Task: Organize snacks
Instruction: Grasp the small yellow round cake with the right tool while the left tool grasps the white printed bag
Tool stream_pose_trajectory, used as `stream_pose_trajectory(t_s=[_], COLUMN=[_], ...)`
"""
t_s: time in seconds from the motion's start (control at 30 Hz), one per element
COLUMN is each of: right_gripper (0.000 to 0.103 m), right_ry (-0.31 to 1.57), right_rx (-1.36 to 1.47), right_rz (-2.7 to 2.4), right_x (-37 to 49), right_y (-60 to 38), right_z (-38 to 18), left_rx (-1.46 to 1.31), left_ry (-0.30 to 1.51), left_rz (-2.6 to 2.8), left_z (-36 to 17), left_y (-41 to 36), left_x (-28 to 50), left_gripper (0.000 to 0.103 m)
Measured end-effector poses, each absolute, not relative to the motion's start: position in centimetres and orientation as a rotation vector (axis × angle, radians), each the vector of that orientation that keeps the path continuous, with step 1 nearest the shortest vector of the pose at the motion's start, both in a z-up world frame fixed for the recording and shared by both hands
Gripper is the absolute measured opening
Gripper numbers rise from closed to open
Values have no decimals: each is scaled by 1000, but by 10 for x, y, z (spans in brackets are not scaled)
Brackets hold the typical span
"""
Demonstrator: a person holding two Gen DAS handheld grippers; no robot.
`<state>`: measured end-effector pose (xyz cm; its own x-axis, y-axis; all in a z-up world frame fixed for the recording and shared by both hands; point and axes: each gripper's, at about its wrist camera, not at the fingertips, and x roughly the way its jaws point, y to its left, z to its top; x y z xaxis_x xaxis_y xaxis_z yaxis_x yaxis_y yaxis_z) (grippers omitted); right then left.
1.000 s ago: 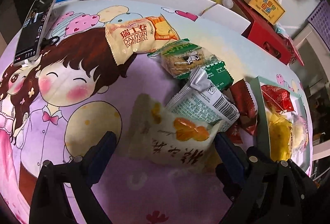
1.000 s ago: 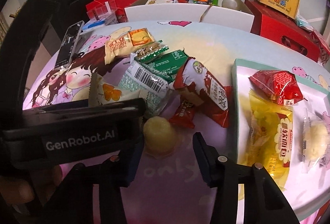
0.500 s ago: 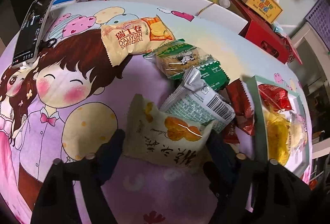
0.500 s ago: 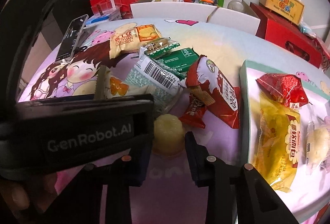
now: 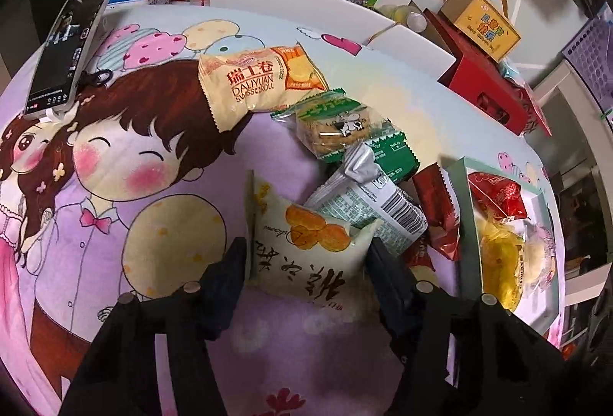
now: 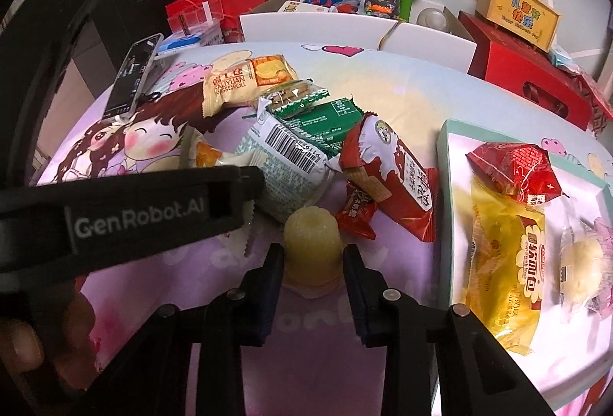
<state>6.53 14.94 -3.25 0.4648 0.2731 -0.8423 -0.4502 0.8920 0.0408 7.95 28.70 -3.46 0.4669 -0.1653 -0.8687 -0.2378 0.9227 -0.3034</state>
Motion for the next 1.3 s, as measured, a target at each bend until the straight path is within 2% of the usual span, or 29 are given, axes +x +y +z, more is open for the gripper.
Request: stream_pose_trajectory(t_s=[0.37, 0.47, 0.53, 0.73, 0.93, 1.17, 1.3], right_gripper=[33, 29, 22, 23, 26, 36, 37], right_ry=[975, 966, 956, 951, 940, 967, 995], right_rx=[-180, -172, -168, -179, -180, -155, -179], right_rz=[445, 450, 455, 459, 442, 469, 447], right_x=[64, 63, 63, 62, 66, 71, 74], right_y=[145, 143, 141, 143, 142, 144, 148], right_z=[-24, -19, -15, -16, -19, -28, -40], left_rx=[-435, -431, -427, -412, -416, -420, -421], left_ry=[1058, 1046, 1039, 1025, 1070, 1089, 1090], left_rz=[67, 73, 75, 72, 99, 118, 120], left_z=[-25, -20, -16, -9, -19, -25, -25], left_y=[294, 295, 295, 292, 295, 298, 298], left_x=[72, 70, 69, 69, 71, 70, 70], left_gripper=[60, 60, 60, 60, 60, 60, 60])
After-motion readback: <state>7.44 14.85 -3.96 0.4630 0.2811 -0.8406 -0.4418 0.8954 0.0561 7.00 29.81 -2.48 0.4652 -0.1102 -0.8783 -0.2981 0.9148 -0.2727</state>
